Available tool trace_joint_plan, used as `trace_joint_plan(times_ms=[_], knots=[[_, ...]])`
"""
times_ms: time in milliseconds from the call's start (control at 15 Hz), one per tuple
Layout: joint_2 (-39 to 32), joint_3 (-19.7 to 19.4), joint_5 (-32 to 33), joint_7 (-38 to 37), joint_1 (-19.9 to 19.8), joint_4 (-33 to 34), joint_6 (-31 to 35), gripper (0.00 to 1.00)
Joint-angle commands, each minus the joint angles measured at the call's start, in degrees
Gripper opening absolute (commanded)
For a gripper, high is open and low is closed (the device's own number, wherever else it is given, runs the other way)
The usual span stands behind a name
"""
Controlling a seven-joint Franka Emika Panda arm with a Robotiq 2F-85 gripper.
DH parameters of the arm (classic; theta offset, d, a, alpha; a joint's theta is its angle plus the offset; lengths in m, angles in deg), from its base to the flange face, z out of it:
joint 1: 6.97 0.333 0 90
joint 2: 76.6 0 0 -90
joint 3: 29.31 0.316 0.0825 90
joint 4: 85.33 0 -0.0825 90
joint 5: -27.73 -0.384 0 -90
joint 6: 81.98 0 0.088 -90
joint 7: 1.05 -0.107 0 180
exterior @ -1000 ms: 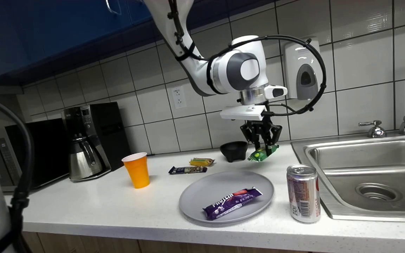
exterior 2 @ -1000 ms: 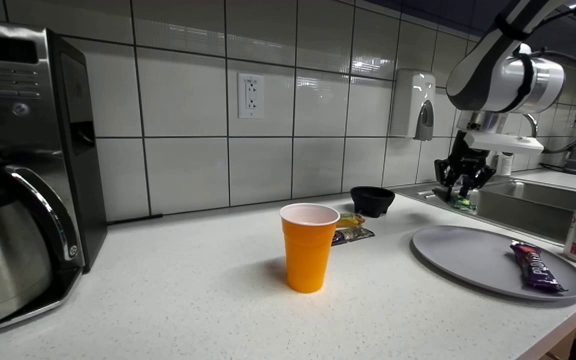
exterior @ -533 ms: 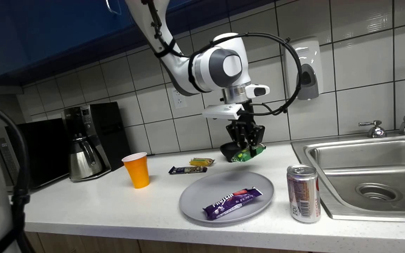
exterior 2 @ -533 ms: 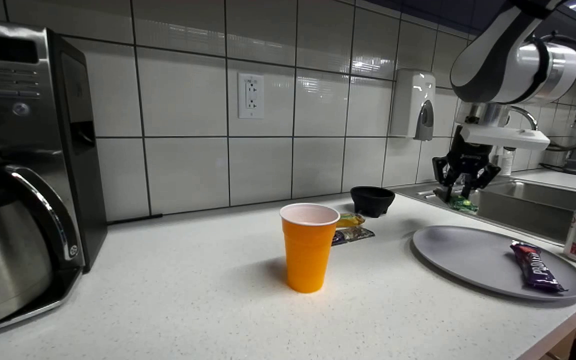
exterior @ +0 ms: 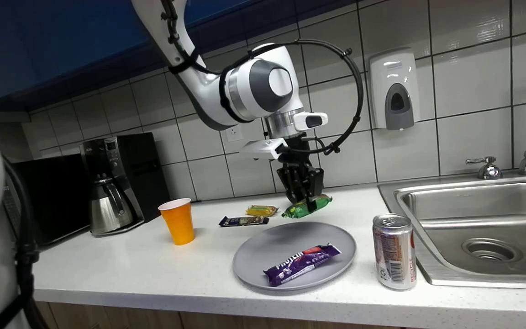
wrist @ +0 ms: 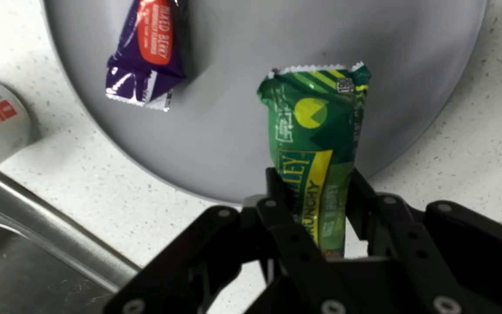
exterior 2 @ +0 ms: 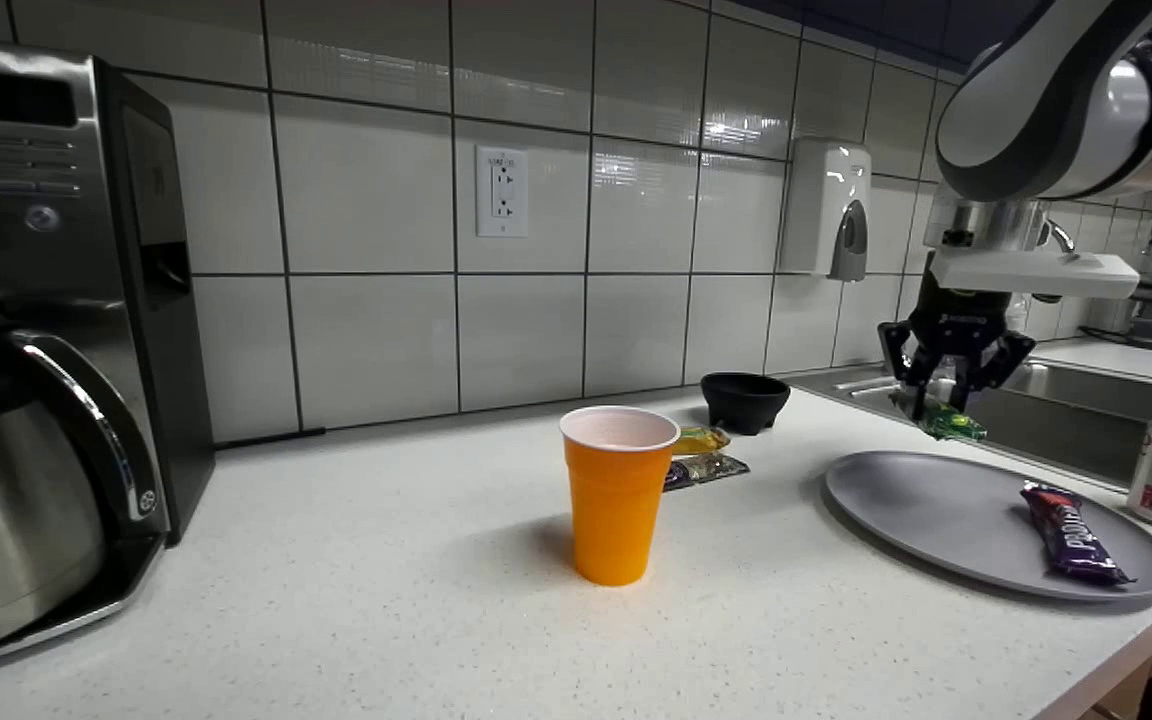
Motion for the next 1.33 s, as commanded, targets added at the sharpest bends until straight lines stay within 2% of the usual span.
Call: trace_joint_plan(times_ms=[0, 533, 1267], knots=[[5.54, -0.15, 4.23, -5.24, 0.31, -5.44, 0.05, 0.12], [8.49, 0.88, 10.06, -15.06, -0.99, -11.81, 0.01, 0.12], [7.46, 0.91, 12.23, -23.20, -1.51, -14.23, 4.54, 0.12]])
